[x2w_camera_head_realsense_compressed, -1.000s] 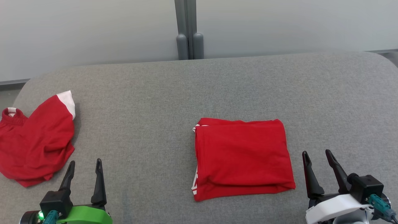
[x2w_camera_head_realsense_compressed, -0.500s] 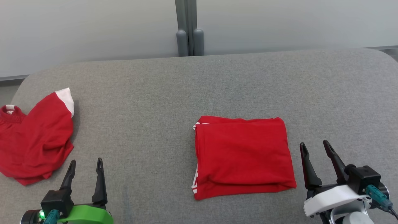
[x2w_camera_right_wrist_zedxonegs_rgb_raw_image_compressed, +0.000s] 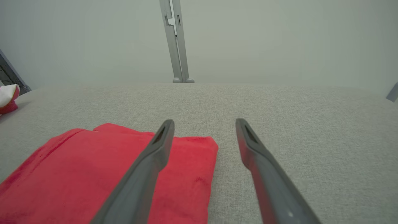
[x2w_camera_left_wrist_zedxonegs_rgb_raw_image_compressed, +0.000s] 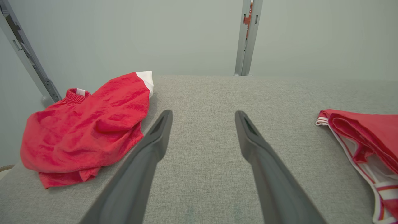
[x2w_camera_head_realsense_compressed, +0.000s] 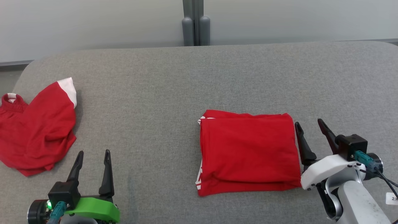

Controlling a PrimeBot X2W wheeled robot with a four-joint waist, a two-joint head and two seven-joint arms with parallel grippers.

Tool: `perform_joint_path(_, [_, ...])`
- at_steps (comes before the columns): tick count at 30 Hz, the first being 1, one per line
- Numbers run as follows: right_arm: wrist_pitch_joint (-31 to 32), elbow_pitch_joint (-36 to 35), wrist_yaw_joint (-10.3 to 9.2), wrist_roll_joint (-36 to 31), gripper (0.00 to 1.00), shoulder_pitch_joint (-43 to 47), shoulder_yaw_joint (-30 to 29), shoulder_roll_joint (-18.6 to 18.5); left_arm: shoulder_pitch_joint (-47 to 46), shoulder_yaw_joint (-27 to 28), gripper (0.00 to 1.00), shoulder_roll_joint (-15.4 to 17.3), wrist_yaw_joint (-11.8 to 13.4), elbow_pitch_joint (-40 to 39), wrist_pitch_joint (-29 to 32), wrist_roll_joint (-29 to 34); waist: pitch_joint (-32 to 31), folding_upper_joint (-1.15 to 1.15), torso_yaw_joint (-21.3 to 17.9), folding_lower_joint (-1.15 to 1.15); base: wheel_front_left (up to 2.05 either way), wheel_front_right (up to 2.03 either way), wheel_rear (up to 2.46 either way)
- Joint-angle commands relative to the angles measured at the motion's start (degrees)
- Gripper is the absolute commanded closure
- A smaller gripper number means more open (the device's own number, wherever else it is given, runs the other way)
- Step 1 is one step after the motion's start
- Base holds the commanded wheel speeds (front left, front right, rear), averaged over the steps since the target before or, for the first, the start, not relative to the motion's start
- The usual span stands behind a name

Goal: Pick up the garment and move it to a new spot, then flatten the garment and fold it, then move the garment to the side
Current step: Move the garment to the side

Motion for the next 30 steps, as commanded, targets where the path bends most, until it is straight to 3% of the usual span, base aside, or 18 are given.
perform_joint_path(1, [0.4,1.6,-0.09,0.0,0.0,-0.9,0.2,0.2,-0.7,0.0,0.0,0.0,-0.3,0.0,-0.2,0.1,0.3,0.0,0.4,0.0,0.0,0.0,0.0])
perform_joint_path(21, [1.8,27.0,-0.09,3.4,0.02,-8.4,4.9,2.4,-2.9,-0.5,0.0,-0.1,-0.4,0.3,-0.2,0.4,2.9,0.0,1.5,0.0,0.0,0.0,0.0])
perform_joint_path(22, [1.9,28.1,-0.08,4.0,0.52,-8.5,5.6,2.7,-2.9,-0.6,0.0,-0.1,-0.4,0.3,-0.2,0.4,2.9,0.0,1.6,0.0,0.0,0.0,0.0])
perform_joint_path(23, [1.9,28.7,-0.08,4.4,0.81,-8.8,6.2,2.8,-3.0,-0.7,0.0,-0.2,-0.4,0.3,-0.2,0.3,3.0,0.0,1.6,0.0,0.0,0.0,0.0])
perform_joint_path(24, [1.7,29.3,-0.07,4.9,1.0,-9.1,6.7,2.8,-3.0,-0.7,0.0,-0.2,-0.4,0.3,-0.2,0.2,3.1,0.0,1.7,0.0,0.0,0.0,0.0])
perform_joint_path(30, [0.0,30.5,-0.15,6.7,1.0,-13.8,8.2,0.5,-3.2,-0.5,0.0,-0.3,-0.4,0.0,-0.2,0.0,3.9,0.0,1.5,0.0,0.0,0.0,0.0])
